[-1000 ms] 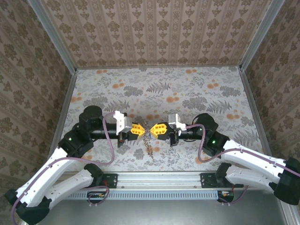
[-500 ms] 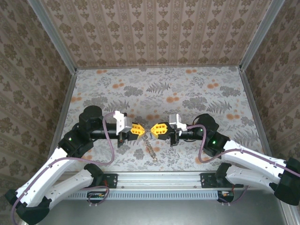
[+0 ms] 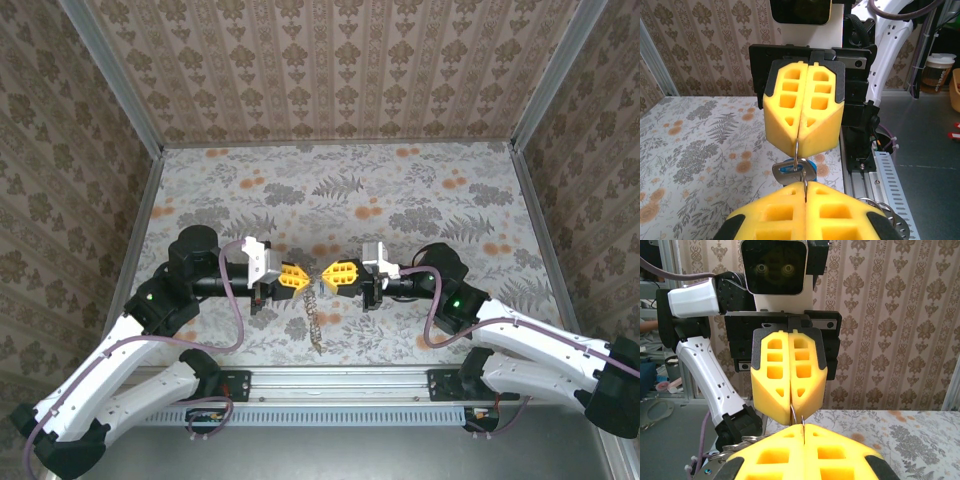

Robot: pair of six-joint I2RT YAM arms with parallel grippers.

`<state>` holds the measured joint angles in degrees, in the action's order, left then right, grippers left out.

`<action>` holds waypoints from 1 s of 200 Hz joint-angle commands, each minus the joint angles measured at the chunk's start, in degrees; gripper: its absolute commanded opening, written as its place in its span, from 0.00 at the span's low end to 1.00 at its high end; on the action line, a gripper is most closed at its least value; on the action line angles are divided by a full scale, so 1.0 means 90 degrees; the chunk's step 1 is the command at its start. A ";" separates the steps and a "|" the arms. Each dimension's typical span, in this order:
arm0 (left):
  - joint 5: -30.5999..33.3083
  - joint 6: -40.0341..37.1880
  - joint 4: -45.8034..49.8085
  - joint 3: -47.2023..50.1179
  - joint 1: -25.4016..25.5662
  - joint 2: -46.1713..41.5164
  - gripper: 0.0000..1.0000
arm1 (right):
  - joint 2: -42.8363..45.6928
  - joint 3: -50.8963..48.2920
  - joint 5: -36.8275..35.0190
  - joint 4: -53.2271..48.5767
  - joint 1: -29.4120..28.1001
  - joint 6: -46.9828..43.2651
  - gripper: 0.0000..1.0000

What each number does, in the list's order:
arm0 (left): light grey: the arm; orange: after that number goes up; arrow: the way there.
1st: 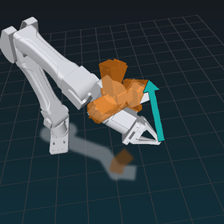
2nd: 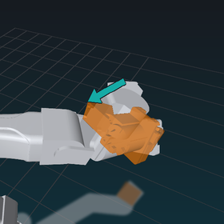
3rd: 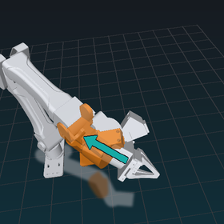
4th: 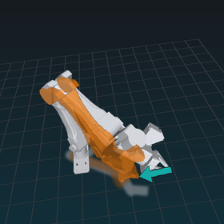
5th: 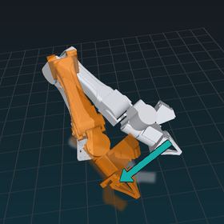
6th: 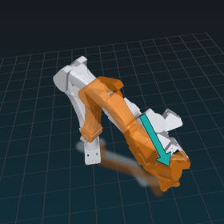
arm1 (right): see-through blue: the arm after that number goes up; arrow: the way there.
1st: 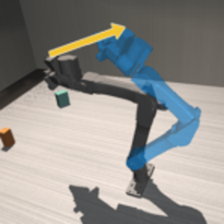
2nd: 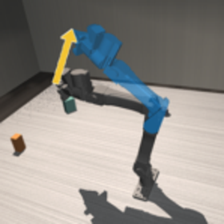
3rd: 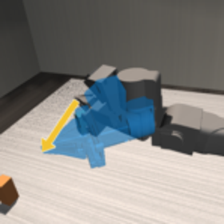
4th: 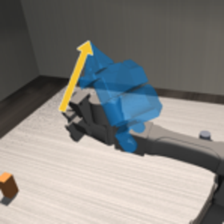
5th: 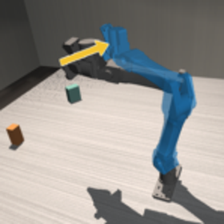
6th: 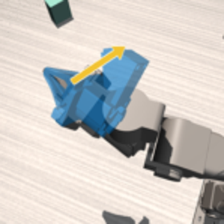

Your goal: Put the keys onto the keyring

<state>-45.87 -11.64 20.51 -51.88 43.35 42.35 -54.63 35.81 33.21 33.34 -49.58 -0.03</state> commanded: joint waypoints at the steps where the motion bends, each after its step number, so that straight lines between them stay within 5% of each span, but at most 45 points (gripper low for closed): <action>1: -0.0181 0.0052 -0.0231 -0.0034 -0.0032 -0.0096 0.00 | 0.0006 -0.0083 0.0144 0.0360 -0.0037 0.0043 0.00; 200: -0.0289 0.0062 -0.0227 -0.0054 -0.0032 -0.0096 0.00 | 0.0176 -0.0052 0.0333 0.0026 -0.0049 -0.0045 0.00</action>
<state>-46.35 -11.64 20.53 -51.88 43.35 42.13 -54.06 35.75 35.18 34.02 -49.58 0.10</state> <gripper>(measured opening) 0.045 0.064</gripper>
